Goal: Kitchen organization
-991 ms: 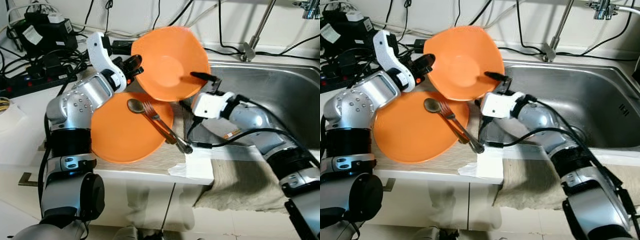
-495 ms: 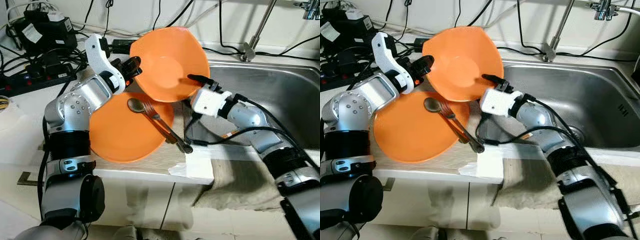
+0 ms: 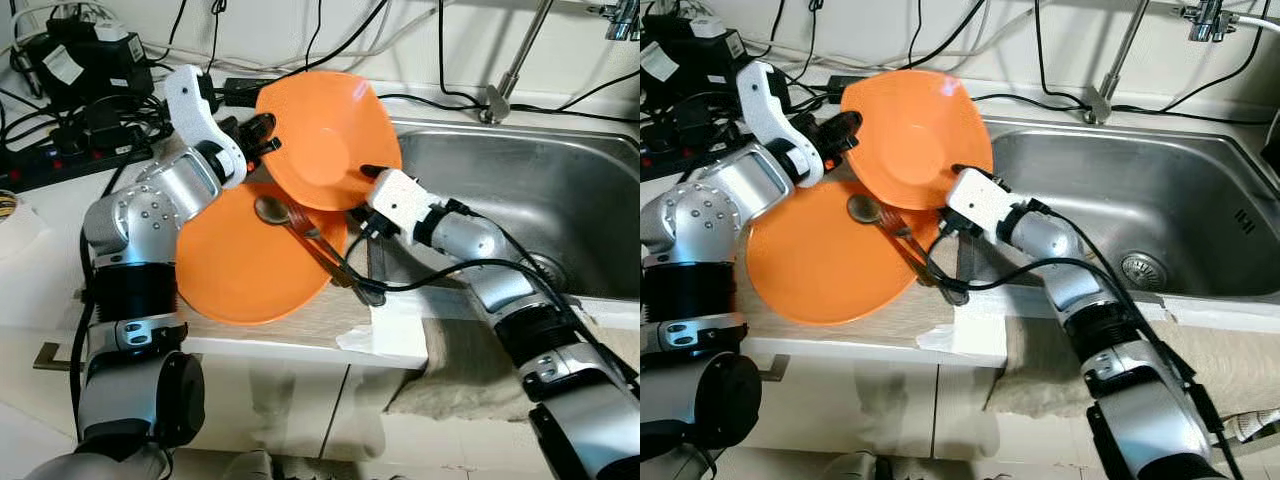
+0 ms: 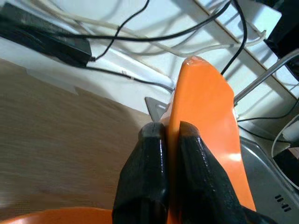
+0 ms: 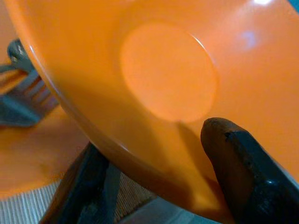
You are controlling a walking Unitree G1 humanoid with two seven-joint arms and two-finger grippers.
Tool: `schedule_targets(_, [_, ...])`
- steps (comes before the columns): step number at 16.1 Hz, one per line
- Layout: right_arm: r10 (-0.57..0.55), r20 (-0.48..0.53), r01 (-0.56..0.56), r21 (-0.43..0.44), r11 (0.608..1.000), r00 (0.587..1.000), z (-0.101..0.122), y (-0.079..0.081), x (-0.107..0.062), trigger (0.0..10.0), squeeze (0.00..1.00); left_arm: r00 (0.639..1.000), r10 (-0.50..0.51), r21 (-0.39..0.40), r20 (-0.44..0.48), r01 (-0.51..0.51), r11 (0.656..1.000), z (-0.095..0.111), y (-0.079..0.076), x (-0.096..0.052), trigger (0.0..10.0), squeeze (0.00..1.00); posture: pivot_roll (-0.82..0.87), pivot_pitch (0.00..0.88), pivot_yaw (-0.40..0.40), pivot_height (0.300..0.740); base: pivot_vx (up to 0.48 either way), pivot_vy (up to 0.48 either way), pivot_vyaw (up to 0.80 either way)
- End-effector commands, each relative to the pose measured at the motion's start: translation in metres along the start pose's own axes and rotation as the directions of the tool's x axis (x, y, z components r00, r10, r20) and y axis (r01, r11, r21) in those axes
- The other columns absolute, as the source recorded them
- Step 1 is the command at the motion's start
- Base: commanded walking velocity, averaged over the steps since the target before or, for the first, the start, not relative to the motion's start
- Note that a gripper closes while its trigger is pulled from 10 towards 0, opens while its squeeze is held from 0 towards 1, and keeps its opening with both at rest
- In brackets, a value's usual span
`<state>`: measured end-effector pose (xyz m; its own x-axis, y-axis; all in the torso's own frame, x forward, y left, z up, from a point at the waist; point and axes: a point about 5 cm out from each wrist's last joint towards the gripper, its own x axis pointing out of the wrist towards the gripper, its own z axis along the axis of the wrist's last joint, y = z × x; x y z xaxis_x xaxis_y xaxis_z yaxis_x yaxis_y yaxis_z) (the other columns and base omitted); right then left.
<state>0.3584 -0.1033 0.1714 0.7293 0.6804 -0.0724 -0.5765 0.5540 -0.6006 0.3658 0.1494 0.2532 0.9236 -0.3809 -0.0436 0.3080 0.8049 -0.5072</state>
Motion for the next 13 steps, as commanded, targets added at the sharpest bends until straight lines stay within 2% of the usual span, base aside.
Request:
schedule_targets(1, [-0.269, 0.029, 0.249, 0.291, 0.924, 0.963, 0.0014, -0.0374, -0.0137, 0.0, 0.00, 0.999, -0.053, -0.025, 0.005, 0.054, 0.998, -0.0037, -0.0036, -0.0027, 0.0, 0.00, 0.05, 0.000, -0.025, 0.740, 0.000, 0.000, 0.00])
schedule_targets(3, [-0.274, 0.028, 0.253, 0.304, 0.919, 0.961, 0.0022, -0.0369, -0.0138, 0.0, 0.00, 0.998, -0.056, -0.018, 0.010, 0.056, 0.998, -0.0030, -0.0042, -0.0033, 0.0, 0.00, 0.05, 0.000, -0.024, 0.740, 0.000, 0.000, 0.00])
schedule_targets(6, [-0.273, 0.023, 0.254, 0.296, 0.921, 0.962, 0.0039, -0.0380, -0.0157, 0.0, 0.02, 0.998, -0.058, 0.050, 0.012, 0.057, 0.997, -0.0010, -0.0059, -0.0038, 0.0, 0.00, 0.05, 0.000, -0.024, 0.740, 0.000, 0.000, 0.00])
schedule_targets(7, [-0.272, 0.022, 0.254, 0.293, 0.922, 0.962, 0.0041, -0.0383, -0.0160, 0.0, 0.04, 0.999, -0.046, 0.072, 0.014, 0.045, 0.996, -0.0004, -0.0053, -0.0034, 3.8, 0.00, 0.05, 0.000, -0.025, 0.740, 0.000, 0.000, 0.00])
schedule_targets(8, [-0.271, 0.021, 0.254, 0.290, 0.923, 0.962, 0.0044, -0.0384, -0.0165, 0.0, 0.04, 0.999, -0.035, 0.083, 0.012, 0.034, 0.996, -0.0006, -0.0047, -0.0031, 9.7, 0.00, 0.05, 0.000, -0.026, 0.740, 0.000, 0.000, 0.00])
schedule_targets(9, [-0.271, 0.020, 0.254, 0.286, 0.924, 0.962, 0.0047, -0.0385, -0.0169, 0.0, 0.04, 1.000, -0.026, 0.092, 0.013, 0.025, 0.995, -0.0006, -0.0040, -0.0030, 10.0, 0.00, 0.05, 0.000, -0.026, 0.740, 0.000, 0.000, 0.00])
schedule_targets(10, [-0.270, 0.018, 0.254, 0.285, 0.924, 0.963, 0.0051, -0.0383, -0.0172, 0.0, 0.04, 1.000, -0.011, 0.097, 0.015, 0.009, 0.995, -0.0008, -0.0022, -0.0028, 10.0, 0.16, 0.05, 0.000, -0.026, 0.740, 0.000, 0.000, 0.00])
schedule_targets(11, [-0.267, 0.011, 0.253, 0.281, 0.926, 0.964, 0.0054, -0.0382, -0.0179, 0.0, 0.04, 1.000, 0.021, 0.120, 0.011, -0.022, 0.993, -0.0035, 0.0024, -0.0021, 10.0, 1.00, 0.04, 0.000, -0.026, 0.740, 0.000, 0.000, 0.00])
schedule_targets(13, [-0.266, 0.009, 0.252, 0.282, 0.926, 0.964, 0.0053, -0.0382, -0.0182, 0.0, 0.04, 1.000, 0.024, 0.133, 0.005, -0.024, 0.991, -0.0055, 0.0026, -0.0017, 10.0, 1.00, 0.04, 0.000, -0.025, 0.740, 0.000, 0.000, 0.00])
